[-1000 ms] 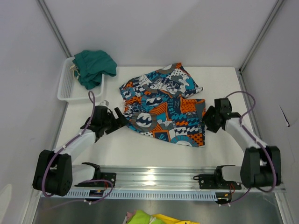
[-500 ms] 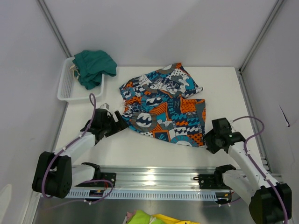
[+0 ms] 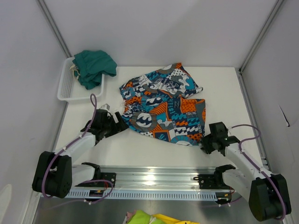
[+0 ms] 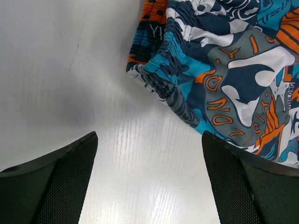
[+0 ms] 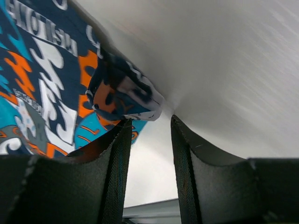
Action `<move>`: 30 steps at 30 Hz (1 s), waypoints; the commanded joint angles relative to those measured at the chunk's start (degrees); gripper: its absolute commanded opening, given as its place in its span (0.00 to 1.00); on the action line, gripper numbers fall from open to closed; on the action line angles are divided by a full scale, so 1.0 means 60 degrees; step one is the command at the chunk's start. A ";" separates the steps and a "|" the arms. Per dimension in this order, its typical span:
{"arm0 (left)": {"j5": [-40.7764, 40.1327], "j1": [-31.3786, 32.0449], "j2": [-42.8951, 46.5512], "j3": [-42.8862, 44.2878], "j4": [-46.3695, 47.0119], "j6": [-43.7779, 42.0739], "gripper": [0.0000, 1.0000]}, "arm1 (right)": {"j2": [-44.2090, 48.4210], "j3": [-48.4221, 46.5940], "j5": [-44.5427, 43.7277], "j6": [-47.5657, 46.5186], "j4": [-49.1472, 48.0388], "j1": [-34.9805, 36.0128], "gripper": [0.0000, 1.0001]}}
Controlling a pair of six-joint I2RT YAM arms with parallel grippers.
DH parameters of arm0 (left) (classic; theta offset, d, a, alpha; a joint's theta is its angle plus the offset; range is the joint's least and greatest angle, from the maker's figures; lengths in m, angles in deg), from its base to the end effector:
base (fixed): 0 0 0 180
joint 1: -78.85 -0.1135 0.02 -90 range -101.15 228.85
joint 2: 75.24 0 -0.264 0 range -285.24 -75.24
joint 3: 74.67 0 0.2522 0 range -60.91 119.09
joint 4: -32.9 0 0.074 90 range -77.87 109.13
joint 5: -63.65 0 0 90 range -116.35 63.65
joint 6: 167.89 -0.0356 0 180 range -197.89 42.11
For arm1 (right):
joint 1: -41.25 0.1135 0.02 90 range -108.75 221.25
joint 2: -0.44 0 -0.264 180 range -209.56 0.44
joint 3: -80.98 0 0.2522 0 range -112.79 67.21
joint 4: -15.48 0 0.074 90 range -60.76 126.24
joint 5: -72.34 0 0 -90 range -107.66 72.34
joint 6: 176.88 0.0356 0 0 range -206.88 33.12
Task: Fold and stack the shorts
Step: Fold the shorts
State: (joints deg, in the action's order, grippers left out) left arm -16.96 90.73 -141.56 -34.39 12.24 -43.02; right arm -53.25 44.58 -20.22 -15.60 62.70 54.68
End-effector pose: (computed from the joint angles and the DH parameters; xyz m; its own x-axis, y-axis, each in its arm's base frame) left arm 0.2096 -0.0500 0.1651 -0.7630 -0.4159 -0.4948 -0.1507 0.8589 -0.4895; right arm 0.1478 0.0337 0.1524 -0.4838 0.8572 -0.1763 0.7631 0.5118 0.3946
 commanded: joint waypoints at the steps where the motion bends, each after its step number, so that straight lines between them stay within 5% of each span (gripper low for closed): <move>1: 0.0076 -0.0046 -0.0035 -0.0070 0.0300 -0.0202 0.94 | -0.0601 0.0125 -0.0538 0.0219 -0.0887 0.0047 0.42; 6: 0.0061 -0.0046 -0.0137 -0.0085 0.0387 -0.0187 0.94 | -0.1318 0.0110 -0.0714 0.0219 -0.1517 0.0003 0.41; 7: 0.0061 -0.0046 -0.0181 -0.0085 0.0431 -0.0187 0.93 | -0.1407 0.0110 -0.0744 0.0204 -0.1590 -0.0055 0.36; 9: 0.0076 -0.0046 -0.0269 -0.0041 0.0446 -0.0172 0.93 | -0.1597 0.0052 -0.0628 0.0131 -0.1679 -0.0129 0.09; 11: 0.0091 -0.0046 -0.0269 -0.0041 0.0461 -0.0172 0.94 | -0.1715 -0.0036 -0.0510 -0.0059 -0.1577 -0.0304 0.00; 23: 0.0017 -0.0046 -0.0079 0.0062 0.0490 0.0003 0.93 | 0.1650 -0.0651 -0.1008 -0.0543 0.1673 -0.0407 0.00; 30: 0.0603 -0.0002 -0.0429 0.0018 0.1105 0.0851 0.93 | 0.1786 -0.0857 -0.0729 -0.0690 0.1969 -0.0393 0.00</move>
State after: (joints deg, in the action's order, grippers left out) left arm -15.80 90.73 -143.36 -34.63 15.34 -41.16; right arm -42.10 41.19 -23.48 -18.81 71.79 52.47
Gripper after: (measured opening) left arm 0.929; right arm 0.006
